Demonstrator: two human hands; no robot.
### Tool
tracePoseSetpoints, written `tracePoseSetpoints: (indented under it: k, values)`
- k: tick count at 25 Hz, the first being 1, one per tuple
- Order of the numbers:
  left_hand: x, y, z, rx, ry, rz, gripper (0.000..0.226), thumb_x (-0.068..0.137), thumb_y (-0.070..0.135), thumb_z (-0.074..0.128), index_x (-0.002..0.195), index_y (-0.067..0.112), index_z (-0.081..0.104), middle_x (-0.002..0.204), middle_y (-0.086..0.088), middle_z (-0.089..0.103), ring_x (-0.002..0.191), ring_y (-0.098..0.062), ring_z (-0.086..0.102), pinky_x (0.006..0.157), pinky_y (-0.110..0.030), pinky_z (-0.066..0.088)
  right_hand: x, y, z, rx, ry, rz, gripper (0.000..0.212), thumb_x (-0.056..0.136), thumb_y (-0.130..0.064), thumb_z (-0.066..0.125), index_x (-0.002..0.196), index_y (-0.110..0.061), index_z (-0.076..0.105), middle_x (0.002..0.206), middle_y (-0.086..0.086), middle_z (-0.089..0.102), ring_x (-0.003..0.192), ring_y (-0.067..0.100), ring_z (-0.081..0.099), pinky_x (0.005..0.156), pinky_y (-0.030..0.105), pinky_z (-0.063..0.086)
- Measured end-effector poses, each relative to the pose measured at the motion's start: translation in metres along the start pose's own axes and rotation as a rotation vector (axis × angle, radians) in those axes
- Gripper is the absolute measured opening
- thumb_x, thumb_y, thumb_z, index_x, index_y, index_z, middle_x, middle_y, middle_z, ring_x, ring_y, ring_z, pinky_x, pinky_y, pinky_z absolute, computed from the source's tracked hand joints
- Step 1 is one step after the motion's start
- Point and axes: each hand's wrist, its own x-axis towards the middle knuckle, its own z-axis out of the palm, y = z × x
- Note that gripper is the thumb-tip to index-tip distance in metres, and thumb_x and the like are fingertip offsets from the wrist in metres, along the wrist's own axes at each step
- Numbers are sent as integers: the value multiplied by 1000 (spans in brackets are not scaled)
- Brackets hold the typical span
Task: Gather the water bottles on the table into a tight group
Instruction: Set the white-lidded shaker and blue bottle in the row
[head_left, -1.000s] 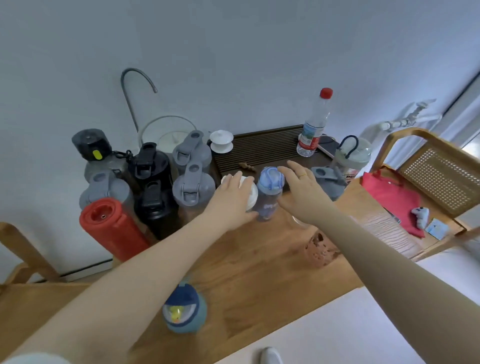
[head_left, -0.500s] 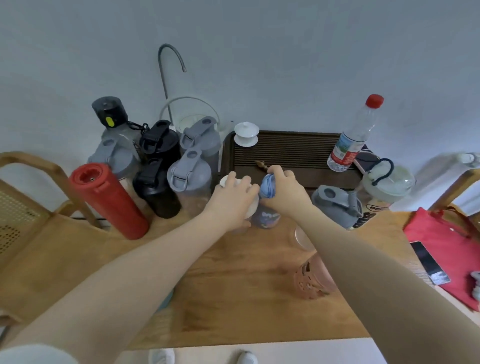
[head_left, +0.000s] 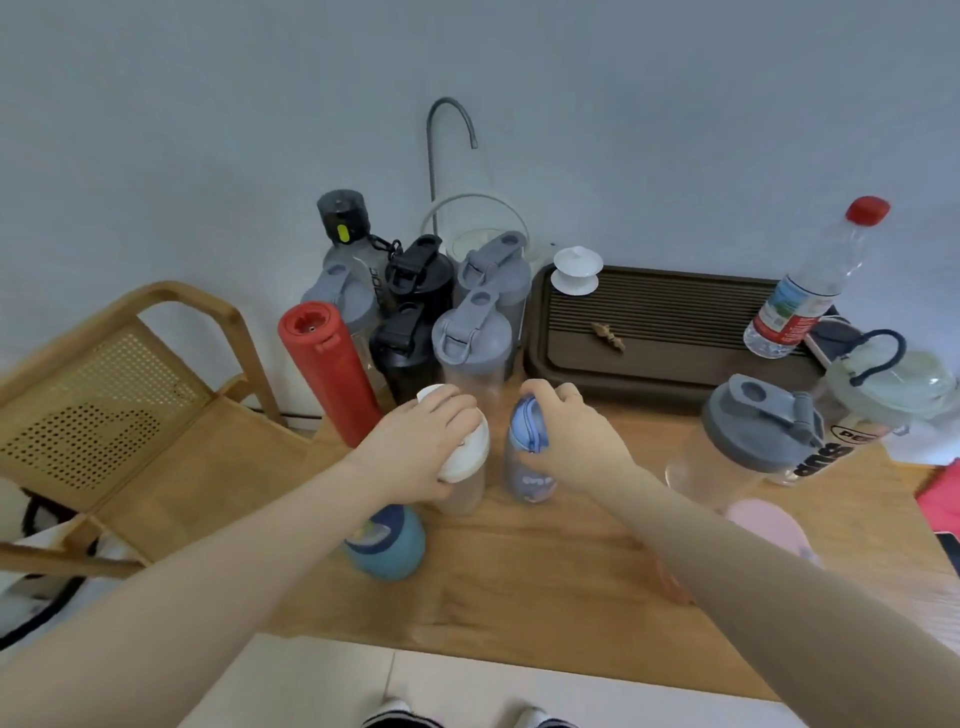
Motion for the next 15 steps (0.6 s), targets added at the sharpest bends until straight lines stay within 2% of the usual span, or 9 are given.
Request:
tracePoseSetpoints:
  k: [3, 4, 8, 11, 13, 15]
  values:
    - [-14, -24, -3, -67, -50, -59, 58, 63, 26, 73, 110, 14, 42, 132, -2, 47, 135, -24, 31, 79, -31, 48, 8, -25, 20, 15, 30, -17, 69, 77, -30, 69, 133, -26, 29, 124, 11, 39, 104, 35, 53, 84, 40, 49]
    - [-19, -29, -3, -76, -38, -30, 59, 61, 26, 75, 110, 13, 44, 131, -3, 48, 134, -24, 32, 81, -33, 50, 10, -33, 25, 23, 42, -14, 70, 77, -30, 69, 134, -27, 29, 126, 11, 39, 105, 35, 52, 85, 41, 49]
    - [-29, -45, 3, -62, 59, 70, 71, 37, 26, 83, 96, 17, 45, 110, -6, 64, 115, -28, 52, 72, -33, 58, 16, -53, 39, 55, 120, 59, 72, 79, -29, 68, 137, -26, 26, 131, 12, 37, 109, 34, 50, 84, 41, 49]
    - [-24, -53, 4, -110, 112, 88, 65, 41, 26, 86, 92, 17, 47, 109, -5, 65, 112, -32, 57, 64, -28, 55, 19, -60, 45, 99, 195, 157, 73, 80, -28, 67, 138, -26, 24, 134, 11, 34, 112, 33, 49, 82, 42, 50]
    - [-21, -59, 7, -76, 164, 115, 64, 37, 31, 88, 86, 18, 48, 105, -2, 67, 104, -27, 62, 58, -20, 53, 21, -64, 48, 107, 242, 208, 74, 80, -28, 67, 139, -25, 22, 137, 10, 33, 114, 32, 49, 82, 41, 49]
    - [-20, -62, 9, -27, 199, 113, 66, 31, 40, 88, 82, 20, 52, 100, 2, 69, 97, -22, 65, 59, -17, 51, 21, -68, 52, 108, 291, 240, 76, 81, -28, 67, 140, -22, 21, 140, 10, 32, 115, 32, 49, 82, 40, 48]
